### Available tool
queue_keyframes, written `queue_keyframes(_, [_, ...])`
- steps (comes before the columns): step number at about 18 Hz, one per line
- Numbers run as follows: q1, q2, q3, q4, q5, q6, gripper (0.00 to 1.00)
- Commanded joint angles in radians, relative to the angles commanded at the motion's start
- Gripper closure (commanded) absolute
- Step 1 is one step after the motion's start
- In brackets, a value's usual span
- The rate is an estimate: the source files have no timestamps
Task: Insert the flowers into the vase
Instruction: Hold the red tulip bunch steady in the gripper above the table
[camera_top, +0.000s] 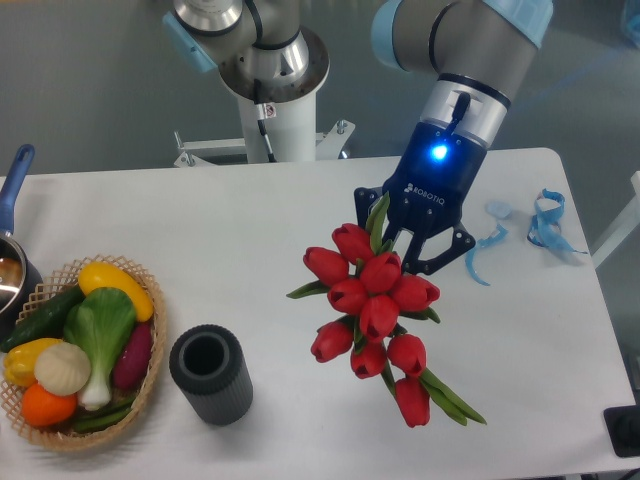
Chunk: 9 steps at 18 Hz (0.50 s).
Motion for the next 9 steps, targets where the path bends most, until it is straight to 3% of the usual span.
queue_keyframes(9, [-0.006, -0.009, 0.008, 0.018, -0.008, -0.003, 0.86])
